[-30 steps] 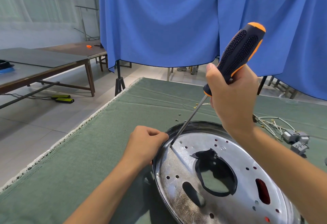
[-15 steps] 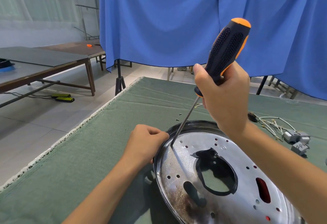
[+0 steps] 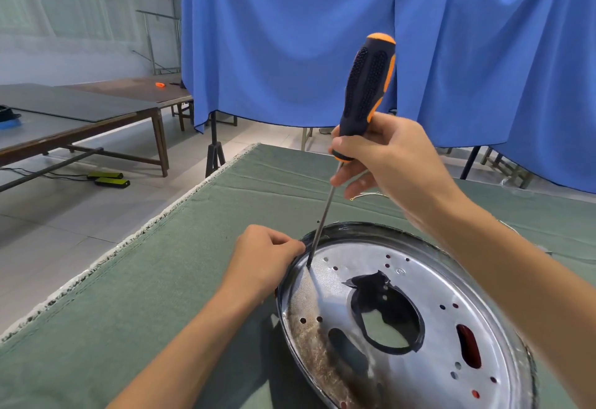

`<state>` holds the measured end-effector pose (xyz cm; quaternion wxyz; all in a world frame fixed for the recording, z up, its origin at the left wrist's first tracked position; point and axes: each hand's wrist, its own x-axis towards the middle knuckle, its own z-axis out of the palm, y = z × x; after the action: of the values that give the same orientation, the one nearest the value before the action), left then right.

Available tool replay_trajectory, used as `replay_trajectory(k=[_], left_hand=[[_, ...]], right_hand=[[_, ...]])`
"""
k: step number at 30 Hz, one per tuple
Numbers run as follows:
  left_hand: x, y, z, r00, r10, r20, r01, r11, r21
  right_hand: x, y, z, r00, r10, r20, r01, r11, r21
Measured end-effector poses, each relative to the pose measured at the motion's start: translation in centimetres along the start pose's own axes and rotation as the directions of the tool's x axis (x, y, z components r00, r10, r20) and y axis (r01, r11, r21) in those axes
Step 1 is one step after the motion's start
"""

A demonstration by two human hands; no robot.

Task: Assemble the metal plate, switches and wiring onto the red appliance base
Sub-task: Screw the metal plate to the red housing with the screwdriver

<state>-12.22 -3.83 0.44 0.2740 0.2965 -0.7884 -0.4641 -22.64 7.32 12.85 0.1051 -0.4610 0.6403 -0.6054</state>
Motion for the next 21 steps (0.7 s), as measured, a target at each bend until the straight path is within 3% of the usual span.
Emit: replay_trajectory(k=[4, 11, 21], left_hand=[[0.0, 0.6, -0.1, 1.000, 0.027, 0.000, -0.027, 0.998, 0.059], [0.3, 1.5, -0.4, 0.999, 0.040, -0.027, -0.040, 0.999, 0.000], [1.0, 1.7, 0.0, 0.990, -0.130, 0.054, 0.133, 0.990, -0.040]], right_hand=[[-0.3, -0.1, 0.0, 0.994, -0.060, -0.093, 0.055, 0.997, -0.059], [-0.8, -0.4, -0.7, 0.966, -0.137, -0.218, 0.127, 0.990, -0.057], [-1.3, -0.7, -1.5, 0.920, -0.232, -0.316, 0.206, 0.972, -0.114]])
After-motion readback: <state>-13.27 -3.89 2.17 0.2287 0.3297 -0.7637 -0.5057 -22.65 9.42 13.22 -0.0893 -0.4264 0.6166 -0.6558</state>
